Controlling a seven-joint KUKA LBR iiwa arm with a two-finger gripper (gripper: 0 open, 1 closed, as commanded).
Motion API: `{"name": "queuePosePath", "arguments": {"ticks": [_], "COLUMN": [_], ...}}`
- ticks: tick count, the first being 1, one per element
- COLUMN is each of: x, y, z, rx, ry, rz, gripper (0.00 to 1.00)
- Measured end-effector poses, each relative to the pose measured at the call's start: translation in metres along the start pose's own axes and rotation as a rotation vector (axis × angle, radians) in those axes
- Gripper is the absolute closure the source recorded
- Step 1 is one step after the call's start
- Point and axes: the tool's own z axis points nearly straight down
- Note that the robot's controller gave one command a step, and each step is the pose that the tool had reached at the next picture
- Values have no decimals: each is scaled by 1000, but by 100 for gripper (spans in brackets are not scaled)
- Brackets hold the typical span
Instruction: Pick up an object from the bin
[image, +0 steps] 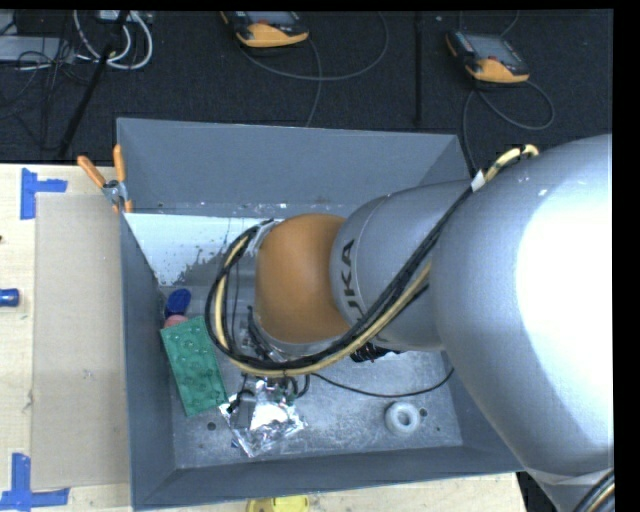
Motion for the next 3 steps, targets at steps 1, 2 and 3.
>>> {"name": "queuePosePath", "arguments": {"ticks": [1, 2, 3], "x": [3, 32, 32], "y": [-29, -16, -17], "z": [1, 32, 33], "rx": [5, 5, 5], "ry": [3, 7, 8], "rz": [160, 111, 115], "gripper": [0, 0, 0]}}
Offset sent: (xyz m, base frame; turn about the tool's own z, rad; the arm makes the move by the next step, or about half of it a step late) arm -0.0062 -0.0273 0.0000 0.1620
